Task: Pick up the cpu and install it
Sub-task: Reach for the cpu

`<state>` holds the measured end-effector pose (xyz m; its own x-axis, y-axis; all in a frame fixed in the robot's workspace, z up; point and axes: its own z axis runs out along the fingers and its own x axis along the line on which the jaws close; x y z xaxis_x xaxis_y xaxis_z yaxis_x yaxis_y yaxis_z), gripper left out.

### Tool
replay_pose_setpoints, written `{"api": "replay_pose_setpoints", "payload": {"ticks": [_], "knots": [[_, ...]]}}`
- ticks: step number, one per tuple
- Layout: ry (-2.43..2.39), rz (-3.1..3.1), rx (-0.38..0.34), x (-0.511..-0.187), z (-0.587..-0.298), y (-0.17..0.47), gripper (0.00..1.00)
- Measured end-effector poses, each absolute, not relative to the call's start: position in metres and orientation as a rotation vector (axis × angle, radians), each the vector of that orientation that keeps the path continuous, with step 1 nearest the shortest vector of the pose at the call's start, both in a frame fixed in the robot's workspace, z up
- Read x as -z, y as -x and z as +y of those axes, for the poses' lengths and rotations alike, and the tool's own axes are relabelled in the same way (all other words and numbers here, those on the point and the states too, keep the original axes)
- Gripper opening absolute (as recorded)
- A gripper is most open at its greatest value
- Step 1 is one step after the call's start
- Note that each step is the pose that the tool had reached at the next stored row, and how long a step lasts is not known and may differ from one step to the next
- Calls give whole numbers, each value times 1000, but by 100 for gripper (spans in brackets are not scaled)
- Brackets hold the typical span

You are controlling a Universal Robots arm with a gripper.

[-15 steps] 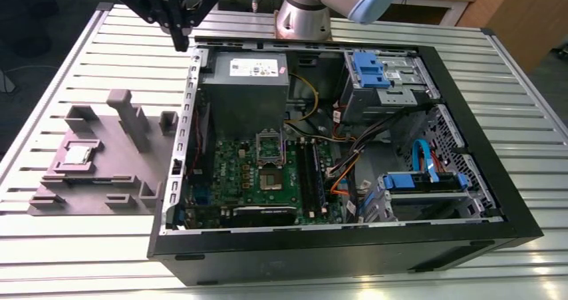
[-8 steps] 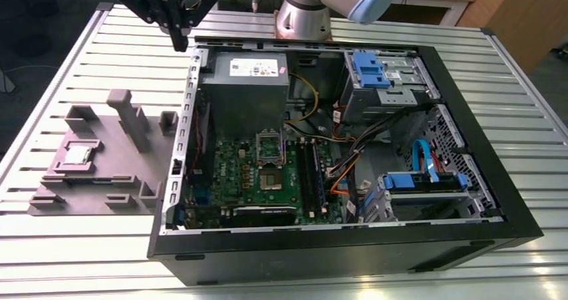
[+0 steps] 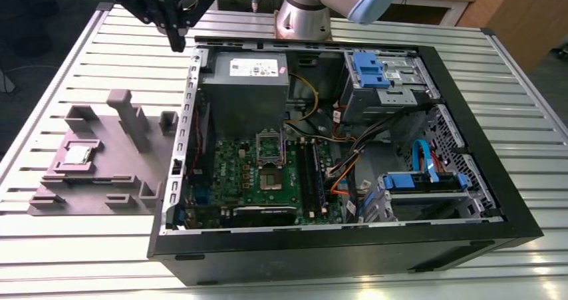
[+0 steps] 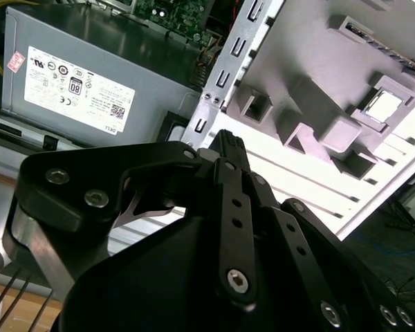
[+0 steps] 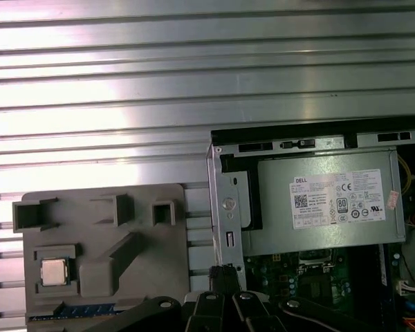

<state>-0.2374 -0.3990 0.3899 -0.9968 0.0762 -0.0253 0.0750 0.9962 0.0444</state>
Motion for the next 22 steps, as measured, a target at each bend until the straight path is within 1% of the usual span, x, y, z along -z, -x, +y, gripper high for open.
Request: {"api": "replay_pose_setpoints", "payload": {"ticks": [22], "knots": [[-118,3112,-68,-385,-399,269,10]]}}
